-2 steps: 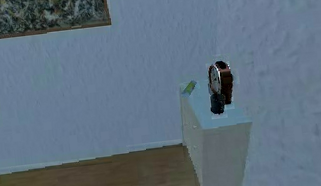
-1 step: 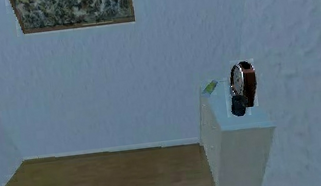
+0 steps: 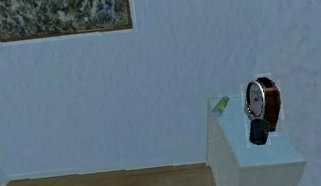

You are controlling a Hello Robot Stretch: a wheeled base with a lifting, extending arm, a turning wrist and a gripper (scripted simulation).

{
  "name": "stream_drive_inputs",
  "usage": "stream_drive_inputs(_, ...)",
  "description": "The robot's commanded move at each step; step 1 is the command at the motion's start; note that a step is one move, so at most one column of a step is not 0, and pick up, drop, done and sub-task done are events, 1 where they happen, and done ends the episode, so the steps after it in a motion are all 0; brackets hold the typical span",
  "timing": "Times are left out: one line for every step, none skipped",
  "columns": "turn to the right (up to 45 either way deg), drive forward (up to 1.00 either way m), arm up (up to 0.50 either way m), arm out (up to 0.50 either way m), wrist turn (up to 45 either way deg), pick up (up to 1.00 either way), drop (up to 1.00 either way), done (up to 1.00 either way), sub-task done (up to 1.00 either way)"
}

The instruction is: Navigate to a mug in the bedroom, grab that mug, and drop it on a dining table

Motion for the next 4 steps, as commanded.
stream_drive_inputs(-45.0,0.00,0.00,0.00,0.0,0.00,0.00,0.00,0.00)
stream_drive_inputs(-12.0,0.00,0.00,0.00,0.0,0.00,0.00,0.00,0.00)
stream_drive_inputs(45.0,0.00,0.00,0.00,0.0,0.00,0.00,0.00,0.00)
stream_drive_inputs(12.0,0.00,0.00,0.00,0.0,0.00,0.00,0.00,0.00)
